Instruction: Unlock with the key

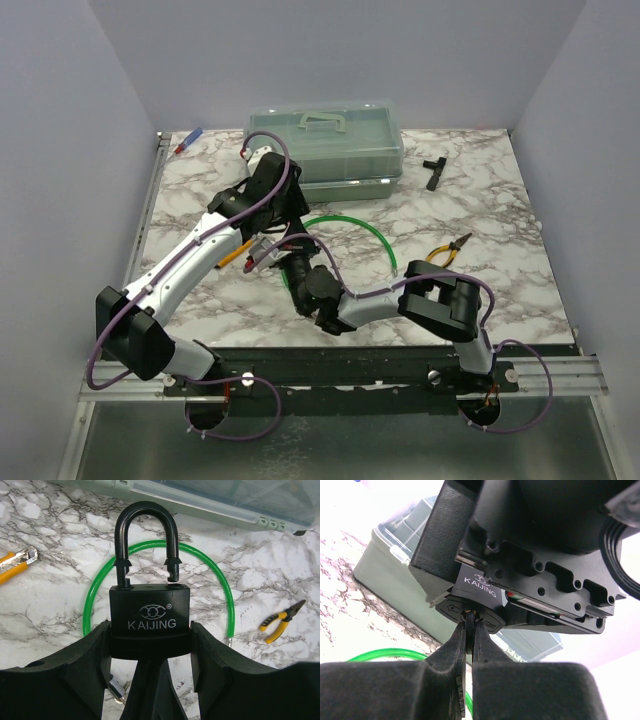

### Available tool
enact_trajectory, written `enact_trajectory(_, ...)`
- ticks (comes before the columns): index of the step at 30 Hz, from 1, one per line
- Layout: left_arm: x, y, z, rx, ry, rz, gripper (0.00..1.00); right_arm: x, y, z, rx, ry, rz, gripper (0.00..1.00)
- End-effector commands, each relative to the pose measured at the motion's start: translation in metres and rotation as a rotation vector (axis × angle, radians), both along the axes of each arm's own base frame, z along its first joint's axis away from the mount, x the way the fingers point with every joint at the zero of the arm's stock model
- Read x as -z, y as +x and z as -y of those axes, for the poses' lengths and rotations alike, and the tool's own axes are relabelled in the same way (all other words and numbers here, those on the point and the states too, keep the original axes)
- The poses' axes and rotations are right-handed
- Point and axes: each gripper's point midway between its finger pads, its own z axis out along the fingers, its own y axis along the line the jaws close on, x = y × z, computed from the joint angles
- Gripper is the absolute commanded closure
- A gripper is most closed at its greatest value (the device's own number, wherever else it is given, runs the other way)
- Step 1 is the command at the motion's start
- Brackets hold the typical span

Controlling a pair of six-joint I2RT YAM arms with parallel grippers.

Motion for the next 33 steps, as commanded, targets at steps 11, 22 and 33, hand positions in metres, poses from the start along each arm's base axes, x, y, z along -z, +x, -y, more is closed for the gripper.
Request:
enact_trajectory(11,-0.009,-0.033,0.034,0.132,-0.148,-0.054,1.00,-0.028,0.009,0.027,0.103,0.096,0.144,0.70)
enact_trajectory(22,-0.014,-0.024,0.036,0.114,-0.159,-0.020,1.00,-0.009,-0.017,0.012,0.077,-0.064,0.202,0.33)
enact_trajectory(33,-0.017,-0.012,0.031,0.086,-0.128,0.017,1.00,0.014,-0.051,0.001,0.026,-0.137,0.198,0.09)
